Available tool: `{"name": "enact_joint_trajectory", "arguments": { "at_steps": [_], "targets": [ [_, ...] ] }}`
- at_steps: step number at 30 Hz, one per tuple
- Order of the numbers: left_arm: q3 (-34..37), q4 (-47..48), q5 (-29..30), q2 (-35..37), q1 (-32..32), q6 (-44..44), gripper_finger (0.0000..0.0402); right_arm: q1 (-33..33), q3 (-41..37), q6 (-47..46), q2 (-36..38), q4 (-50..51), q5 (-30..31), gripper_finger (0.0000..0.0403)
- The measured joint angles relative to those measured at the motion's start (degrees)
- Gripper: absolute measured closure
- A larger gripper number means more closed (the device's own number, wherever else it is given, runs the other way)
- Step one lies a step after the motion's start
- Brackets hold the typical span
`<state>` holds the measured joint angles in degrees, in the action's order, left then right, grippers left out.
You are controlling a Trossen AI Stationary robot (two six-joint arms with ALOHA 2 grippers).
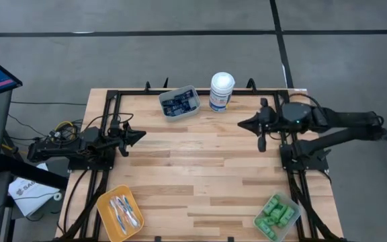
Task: Pick & Place Travel size toiletries
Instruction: Return to Home Position
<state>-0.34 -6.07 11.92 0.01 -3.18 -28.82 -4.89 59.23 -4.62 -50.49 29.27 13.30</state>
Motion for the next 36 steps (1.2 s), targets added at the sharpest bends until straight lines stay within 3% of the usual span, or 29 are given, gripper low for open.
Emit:
{"name": "enact_joint_trajectory", "arguments": {
  "at_steps": [9, 15, 26, 36],
  "targets": [
    [-0.01, 0.00, -0.02, 0.00, 0.00, 0.00, 0.0400, 2.67, -26.81, -4.68, 17.92, -19.05, 0.02, 0.0403],
    [-0.01, 0.00, 0.00, 0.00, 0.02, 0.00, 0.0400, 3.96, -37.38, -4.89, 30.73, -21.77, 0.04, 0.0403],
    [-0.01, 0.00, -0.02, 0.00, 0.00, 0.00, 0.0400, 7.17, -49.63, -5.53, 50.49, -21.59, 0.13, 0.0403],
    [0.00, -0.09, -0.02, 0.00, 0.00, 0.00, 0.0400, 7.21, -52.43, -4.20, 50.25, -21.55, -4.71, 0.0403]
  ]
}}
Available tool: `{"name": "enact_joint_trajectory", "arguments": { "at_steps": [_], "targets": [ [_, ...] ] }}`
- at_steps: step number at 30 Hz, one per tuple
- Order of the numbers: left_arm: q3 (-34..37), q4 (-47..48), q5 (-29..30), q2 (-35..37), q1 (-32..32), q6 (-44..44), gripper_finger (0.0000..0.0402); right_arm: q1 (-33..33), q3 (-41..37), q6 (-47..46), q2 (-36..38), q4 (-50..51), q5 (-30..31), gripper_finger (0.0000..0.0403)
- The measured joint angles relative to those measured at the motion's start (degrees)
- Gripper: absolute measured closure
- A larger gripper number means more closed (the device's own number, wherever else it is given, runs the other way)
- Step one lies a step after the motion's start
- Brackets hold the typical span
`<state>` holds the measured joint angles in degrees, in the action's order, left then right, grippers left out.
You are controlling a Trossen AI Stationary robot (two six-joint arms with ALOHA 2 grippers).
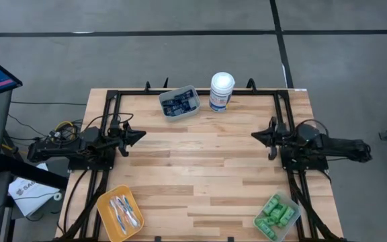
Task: Pick & Place Travel size toiletries
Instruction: Return to Home Position
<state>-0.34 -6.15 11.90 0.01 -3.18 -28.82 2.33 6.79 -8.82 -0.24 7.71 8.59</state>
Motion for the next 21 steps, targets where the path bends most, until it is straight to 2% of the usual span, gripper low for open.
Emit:
{"name": "enact_joint_trajectory", "arguments": {
  "at_steps": [4, 14, 21],
  "targets": [
    [-0.02, -0.11, 0.02, 0.00, 0.00, 0.00, 0.0400, 0.00, -3.34, -1.23, -0.07, -0.59, -1.98, 0.0403],
    [-0.02, -0.35, 0.01, 0.00, 0.00, 0.00, 0.0400, 0.06, -4.29, 0.33, -0.76, -2.96, -8.97, 0.0403],
    [-0.02, -0.35, 0.02, 0.00, 0.00, 0.00, 0.0400, 0.93, -4.29, -0.19, -0.82, -2.89, -8.59, 0.0403]
  ]
}}
